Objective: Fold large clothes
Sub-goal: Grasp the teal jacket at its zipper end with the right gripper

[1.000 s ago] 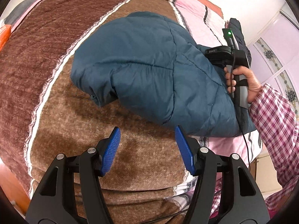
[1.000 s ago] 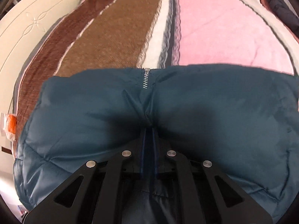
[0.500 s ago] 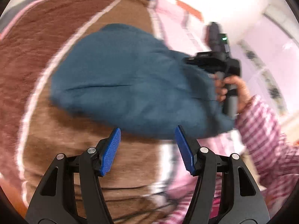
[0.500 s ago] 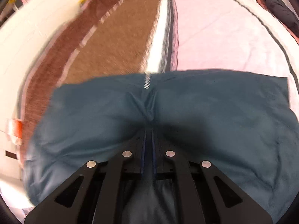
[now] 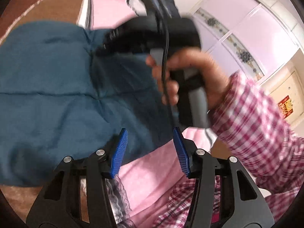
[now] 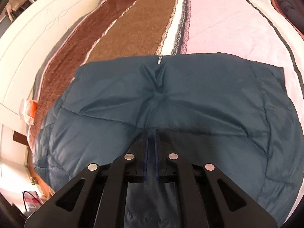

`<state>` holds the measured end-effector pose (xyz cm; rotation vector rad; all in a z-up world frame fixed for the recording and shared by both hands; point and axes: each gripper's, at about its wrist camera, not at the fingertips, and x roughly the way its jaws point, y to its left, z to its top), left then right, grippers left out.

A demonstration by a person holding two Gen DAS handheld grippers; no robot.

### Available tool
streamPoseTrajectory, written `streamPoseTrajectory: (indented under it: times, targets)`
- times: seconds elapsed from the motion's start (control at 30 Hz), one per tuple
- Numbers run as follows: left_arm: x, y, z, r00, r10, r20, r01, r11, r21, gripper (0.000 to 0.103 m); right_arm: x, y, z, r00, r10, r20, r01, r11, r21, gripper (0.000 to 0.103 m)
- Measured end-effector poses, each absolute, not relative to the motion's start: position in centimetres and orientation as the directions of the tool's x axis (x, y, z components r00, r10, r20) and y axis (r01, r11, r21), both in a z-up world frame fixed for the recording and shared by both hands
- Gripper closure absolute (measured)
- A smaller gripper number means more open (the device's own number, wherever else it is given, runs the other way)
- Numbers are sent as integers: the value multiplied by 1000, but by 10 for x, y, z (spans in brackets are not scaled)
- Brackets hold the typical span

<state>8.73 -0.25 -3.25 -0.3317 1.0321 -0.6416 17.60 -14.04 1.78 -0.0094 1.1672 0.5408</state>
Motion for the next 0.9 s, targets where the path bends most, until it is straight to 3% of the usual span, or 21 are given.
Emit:
streamPoseTrajectory:
  times: [0.1, 0.27, 0.7, 0.9]
  targets:
    - [100, -8, -62, 311, -567, -762, 283, 821, -495, 54, 188, -137, 11, 264, 384, -885, -415, 873, 255, 97]
    - [101, -16, -79, 302, -517, -801, 286, 851, -441, 57, 202, -133, -12, 200, 360, -911, -426, 870, 250, 98]
    - [99, -20, -84, 298, -544, -784, 222, 839, -497, 56, 208, -131, -32, 185, 335, -924, -387, 889, 245, 103]
    - [65, 41, -20, 466, -514, -720, 163, 850, -501, 35, 198, -143, -9, 234, 369, -900, -375, 888, 267, 103]
